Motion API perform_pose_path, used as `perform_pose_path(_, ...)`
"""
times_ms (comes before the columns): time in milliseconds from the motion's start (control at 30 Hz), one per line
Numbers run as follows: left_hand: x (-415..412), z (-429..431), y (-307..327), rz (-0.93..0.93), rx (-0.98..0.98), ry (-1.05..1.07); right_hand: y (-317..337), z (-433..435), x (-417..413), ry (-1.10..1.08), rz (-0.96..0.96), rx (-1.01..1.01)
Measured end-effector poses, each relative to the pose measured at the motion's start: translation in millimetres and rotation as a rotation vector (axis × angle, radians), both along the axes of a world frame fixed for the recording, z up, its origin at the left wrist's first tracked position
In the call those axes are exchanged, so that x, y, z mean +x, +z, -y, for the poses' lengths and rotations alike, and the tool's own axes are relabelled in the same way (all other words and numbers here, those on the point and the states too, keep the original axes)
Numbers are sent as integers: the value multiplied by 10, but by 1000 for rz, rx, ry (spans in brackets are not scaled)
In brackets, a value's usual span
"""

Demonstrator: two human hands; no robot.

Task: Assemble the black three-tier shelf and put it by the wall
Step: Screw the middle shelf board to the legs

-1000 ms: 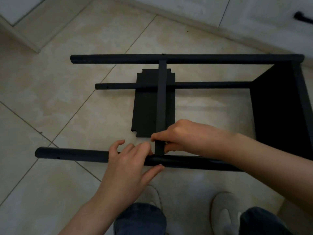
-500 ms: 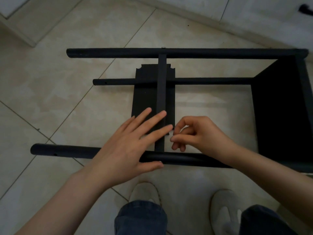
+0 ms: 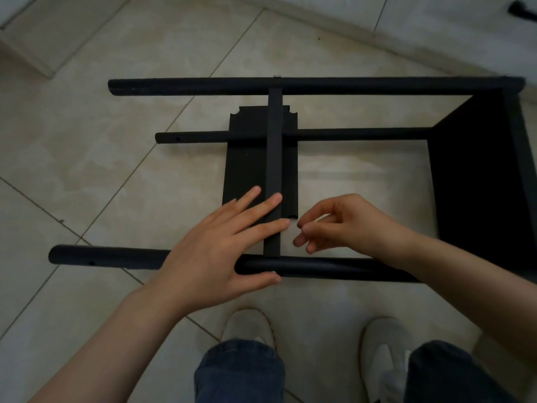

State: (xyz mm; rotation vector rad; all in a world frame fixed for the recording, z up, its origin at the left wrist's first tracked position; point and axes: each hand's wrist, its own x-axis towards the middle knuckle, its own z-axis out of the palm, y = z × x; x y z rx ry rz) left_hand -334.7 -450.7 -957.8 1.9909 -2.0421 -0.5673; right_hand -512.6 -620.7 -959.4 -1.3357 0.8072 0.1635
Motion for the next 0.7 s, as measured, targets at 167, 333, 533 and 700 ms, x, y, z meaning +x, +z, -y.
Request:
perform_pose_path(167, -23, 1, 20, -7, 21, 14, 1, -25, 19, -20, 2, -15)
perform_pose_path(333, -32, 0, 33, -5, 22, 15, -48, -25, 63, 62, -39, 14)
perform_pose_path(533, -29, -10, -9, 20, 2, 16, -167, -14, 217, 209, -105, 55)
perform_pose_path(700, -19, -19, -34, 12, -18, 19, -272, -72, 283, 219, -114, 77)
